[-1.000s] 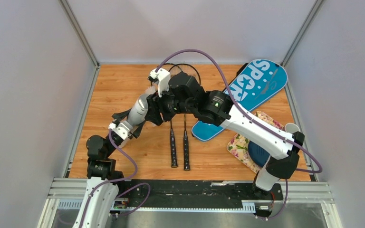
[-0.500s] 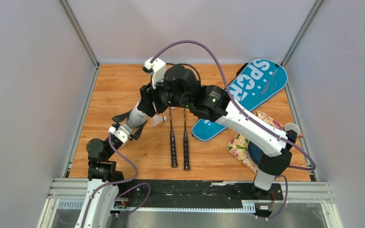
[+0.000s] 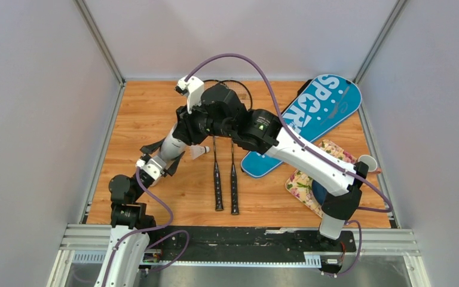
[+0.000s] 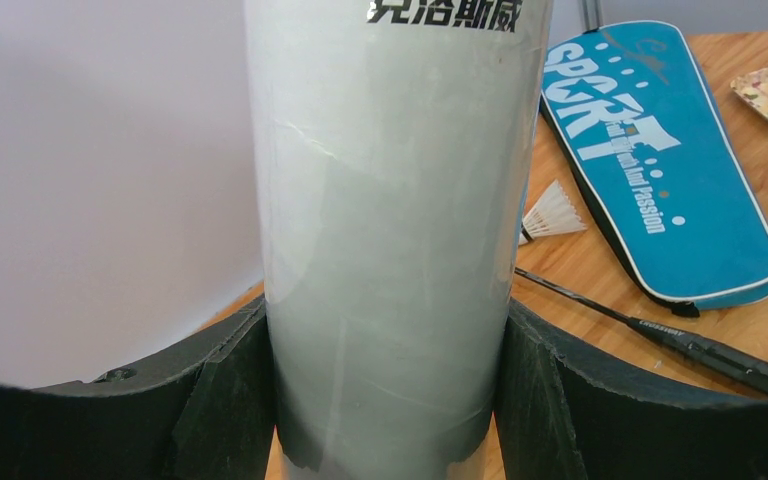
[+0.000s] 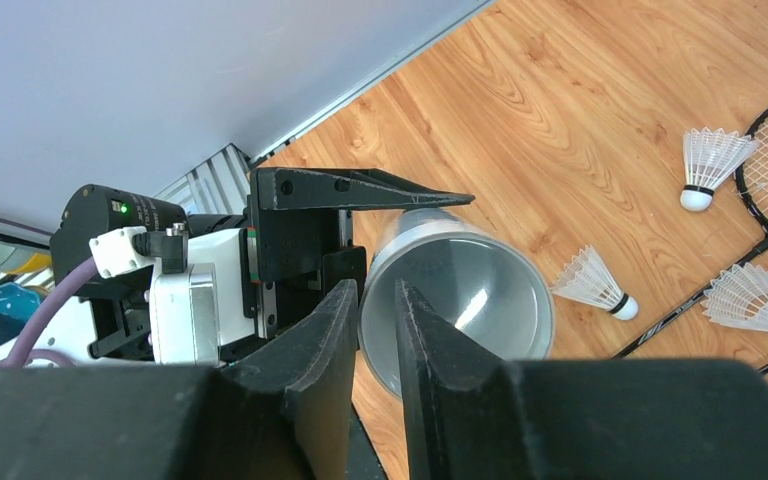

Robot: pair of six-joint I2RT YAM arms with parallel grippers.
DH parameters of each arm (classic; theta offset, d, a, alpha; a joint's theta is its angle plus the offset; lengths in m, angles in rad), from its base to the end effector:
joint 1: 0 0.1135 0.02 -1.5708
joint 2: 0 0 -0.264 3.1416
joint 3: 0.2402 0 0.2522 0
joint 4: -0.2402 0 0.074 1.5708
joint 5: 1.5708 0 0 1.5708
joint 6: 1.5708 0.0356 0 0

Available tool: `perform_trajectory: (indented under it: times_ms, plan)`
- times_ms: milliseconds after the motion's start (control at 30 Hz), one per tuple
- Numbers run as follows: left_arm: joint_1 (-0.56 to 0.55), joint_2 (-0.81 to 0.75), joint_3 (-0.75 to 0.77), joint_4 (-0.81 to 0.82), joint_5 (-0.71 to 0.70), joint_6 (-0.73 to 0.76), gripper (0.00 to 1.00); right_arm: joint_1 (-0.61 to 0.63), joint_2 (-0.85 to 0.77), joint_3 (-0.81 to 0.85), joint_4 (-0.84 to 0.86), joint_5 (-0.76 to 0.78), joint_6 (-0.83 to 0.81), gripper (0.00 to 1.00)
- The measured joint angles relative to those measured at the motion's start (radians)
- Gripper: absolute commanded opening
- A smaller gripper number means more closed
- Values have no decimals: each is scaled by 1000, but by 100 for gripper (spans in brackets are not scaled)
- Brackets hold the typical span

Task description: Pack up the badminton gear

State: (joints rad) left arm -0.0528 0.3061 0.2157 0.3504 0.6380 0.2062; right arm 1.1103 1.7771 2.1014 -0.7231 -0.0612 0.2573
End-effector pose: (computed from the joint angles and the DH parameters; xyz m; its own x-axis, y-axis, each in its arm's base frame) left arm 0.1155 -0.0273 0.2571 0.3776 0.1447 -0.9146 0.5515 0.7582 0.3477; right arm 0.1705 0.3486 0.4643 -0.4008 -0.2364 -0.8851 -0.8450 0.4687 0.2575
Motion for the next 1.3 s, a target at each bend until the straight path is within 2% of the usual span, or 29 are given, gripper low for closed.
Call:
perform_trajectory:
  times_ms: [267,367,567,767,1067,1300]
  plan:
    - [0,0,0,1,-18,-3,31,32,-17,-26,8,91,11,25]
    - [0,0,0,1,-21,-3,31,51,-19,-27,5,148,13,19]
    - [0,0,0,0,-27,-2,28,75,-19,-27,5,206,16,0]
    - [0,0,0,-1,-27,-1,22,82,-24,-35,13,226,16,0]
    - [-15,-4,-6,-36,0,20,18,11,-162,-270,157,103,107,0]
    - [-5,-5,-8,-54,-68,18,16,-18,-252,-294,172,78,124,0]
